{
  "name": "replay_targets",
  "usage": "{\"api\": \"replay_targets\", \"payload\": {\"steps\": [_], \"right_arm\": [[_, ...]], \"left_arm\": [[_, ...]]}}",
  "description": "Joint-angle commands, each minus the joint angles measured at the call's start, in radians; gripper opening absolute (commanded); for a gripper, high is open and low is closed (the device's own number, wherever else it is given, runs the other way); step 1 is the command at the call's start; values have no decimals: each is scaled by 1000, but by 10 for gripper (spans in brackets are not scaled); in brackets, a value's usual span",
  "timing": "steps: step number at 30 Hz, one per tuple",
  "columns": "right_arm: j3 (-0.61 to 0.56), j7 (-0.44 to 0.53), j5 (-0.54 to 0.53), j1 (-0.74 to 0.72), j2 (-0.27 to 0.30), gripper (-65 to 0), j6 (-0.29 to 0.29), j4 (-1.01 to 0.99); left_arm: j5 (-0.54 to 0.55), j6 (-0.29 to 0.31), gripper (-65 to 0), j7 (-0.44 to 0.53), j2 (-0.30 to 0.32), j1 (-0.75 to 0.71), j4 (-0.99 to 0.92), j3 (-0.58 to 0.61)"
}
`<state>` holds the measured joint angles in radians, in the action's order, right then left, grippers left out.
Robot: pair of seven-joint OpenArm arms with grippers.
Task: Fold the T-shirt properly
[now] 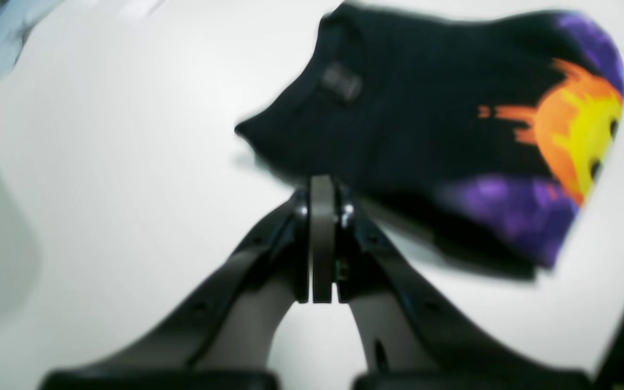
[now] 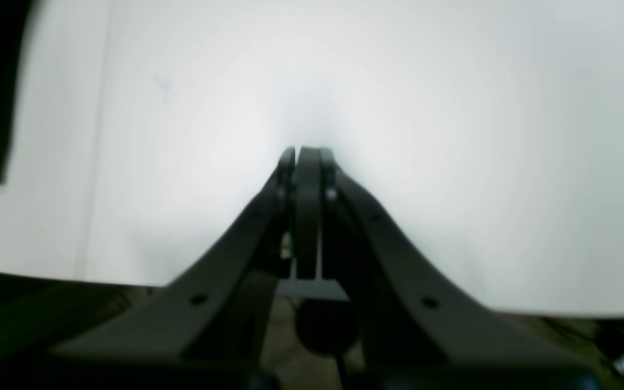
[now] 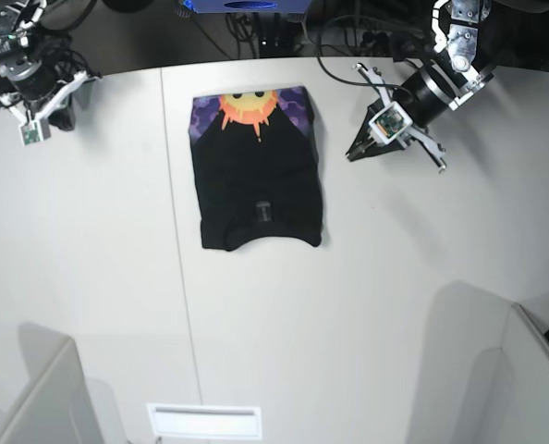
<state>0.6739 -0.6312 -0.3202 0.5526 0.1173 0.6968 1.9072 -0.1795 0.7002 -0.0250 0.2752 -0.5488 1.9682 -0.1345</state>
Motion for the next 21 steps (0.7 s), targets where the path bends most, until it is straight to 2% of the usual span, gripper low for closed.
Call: {"api": "replay_targets", "payload": {"steps": [1, 5, 9, 15, 17, 21], "right_arm": [[7, 12, 8, 17, 9, -650, 1, 16], [-4, 11, 103, 77, 28, -650, 1, 31], [-6, -2, 118, 103, 34, -650, 1, 27], [4, -143, 120, 111, 35, -650, 1, 33], [-4, -181, 128, 143, 57, -650, 1, 33], [-6, -209, 184, 191, 68, -650, 1, 30]], "left_arm": [[19, -2, -650, 41, 6, -26, 18, -15], [22, -2, -650, 75, 5, -124, 18, -47], [24, -2, -650, 95, 3, -235, 18, -63], [24, -2, -650, 95, -26, -356, 13, -58], [19, -2, -650, 95, -26, -393, 0, -55], [13, -2, -650, 87, -27, -452, -14, -55]]}}
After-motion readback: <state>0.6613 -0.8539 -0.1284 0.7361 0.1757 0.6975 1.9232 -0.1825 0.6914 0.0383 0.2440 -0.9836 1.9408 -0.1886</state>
